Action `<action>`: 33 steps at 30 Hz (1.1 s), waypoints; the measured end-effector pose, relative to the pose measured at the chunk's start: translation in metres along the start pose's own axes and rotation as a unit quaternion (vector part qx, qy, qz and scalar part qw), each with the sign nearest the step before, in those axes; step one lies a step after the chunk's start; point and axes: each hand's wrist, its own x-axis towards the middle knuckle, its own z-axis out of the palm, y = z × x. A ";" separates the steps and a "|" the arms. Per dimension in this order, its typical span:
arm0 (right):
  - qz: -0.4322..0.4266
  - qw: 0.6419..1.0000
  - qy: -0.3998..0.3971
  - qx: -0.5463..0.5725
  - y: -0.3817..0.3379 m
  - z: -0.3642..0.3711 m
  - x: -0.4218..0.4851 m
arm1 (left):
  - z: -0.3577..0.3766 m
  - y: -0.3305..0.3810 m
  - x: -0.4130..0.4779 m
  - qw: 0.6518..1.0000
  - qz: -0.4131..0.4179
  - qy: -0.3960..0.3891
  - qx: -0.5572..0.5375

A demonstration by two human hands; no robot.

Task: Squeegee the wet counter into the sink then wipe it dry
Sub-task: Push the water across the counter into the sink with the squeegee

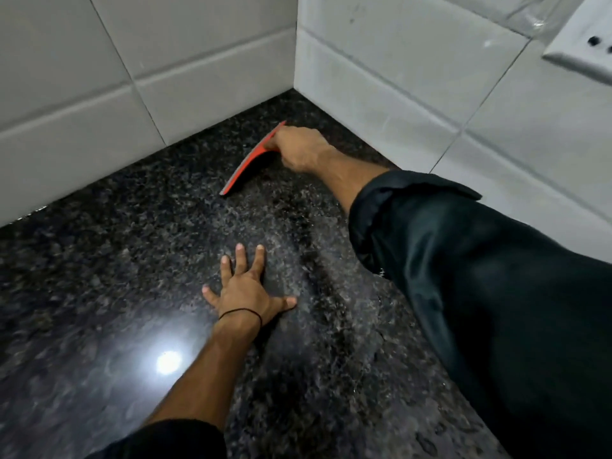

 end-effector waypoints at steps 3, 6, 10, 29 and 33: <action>0.011 1.000 -0.024 0.003 -0.002 0.005 0.011 | -0.001 0.000 0.000 1.000 -0.002 0.004 0.000; 0.024 0.999 -0.047 -0.002 0.005 0.003 -0.001 | -0.004 0.003 0.001 1.000 -0.006 -0.004 -0.004; 0.046 0.997 -0.064 -0.024 0.027 -0.003 -0.052 | -0.008 0.005 -0.004 1.000 -0.004 -0.007 -0.006; 0.202 0.965 -0.159 -0.058 0.156 0.049 -0.390 | 0.008 0.053 -0.040 0.986 0.124 0.052 0.097; 0.211 0.955 -0.194 -0.077 0.163 0.037 -0.424 | 0.040 0.078 -0.061 0.985 0.149 0.014 0.089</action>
